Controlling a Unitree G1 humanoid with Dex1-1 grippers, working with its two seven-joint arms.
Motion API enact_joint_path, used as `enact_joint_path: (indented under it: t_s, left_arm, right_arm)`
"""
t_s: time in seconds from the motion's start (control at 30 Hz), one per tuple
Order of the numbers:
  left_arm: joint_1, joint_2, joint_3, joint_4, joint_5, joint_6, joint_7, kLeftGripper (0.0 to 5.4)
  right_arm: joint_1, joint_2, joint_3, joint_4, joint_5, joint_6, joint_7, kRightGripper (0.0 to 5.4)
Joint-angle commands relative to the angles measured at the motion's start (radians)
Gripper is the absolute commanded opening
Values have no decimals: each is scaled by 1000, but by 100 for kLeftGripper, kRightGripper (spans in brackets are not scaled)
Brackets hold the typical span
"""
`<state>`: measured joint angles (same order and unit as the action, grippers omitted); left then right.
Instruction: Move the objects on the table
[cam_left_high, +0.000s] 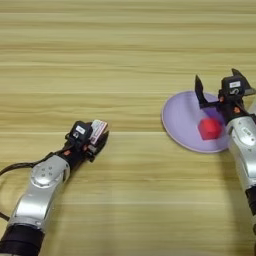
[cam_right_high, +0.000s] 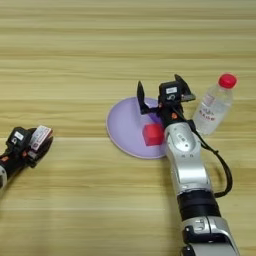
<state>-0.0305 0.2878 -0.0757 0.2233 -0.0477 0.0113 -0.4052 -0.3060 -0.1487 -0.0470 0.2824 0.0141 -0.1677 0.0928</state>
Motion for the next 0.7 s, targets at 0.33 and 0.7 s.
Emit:
enact_joint_path:
  t_s: [0.33, 0.7]
  left_arm:
    - [17, -2, 23, 39, 6, 26, 11, 205]
    - [-37, -40, -4, -26, -6, 37, -5, 204]
  right_arm:
    - [-23, 4, -2, 13, -12, -13, -7, 540]
    - [-26, 5, -5, 18, -11, -14, -8, 540]
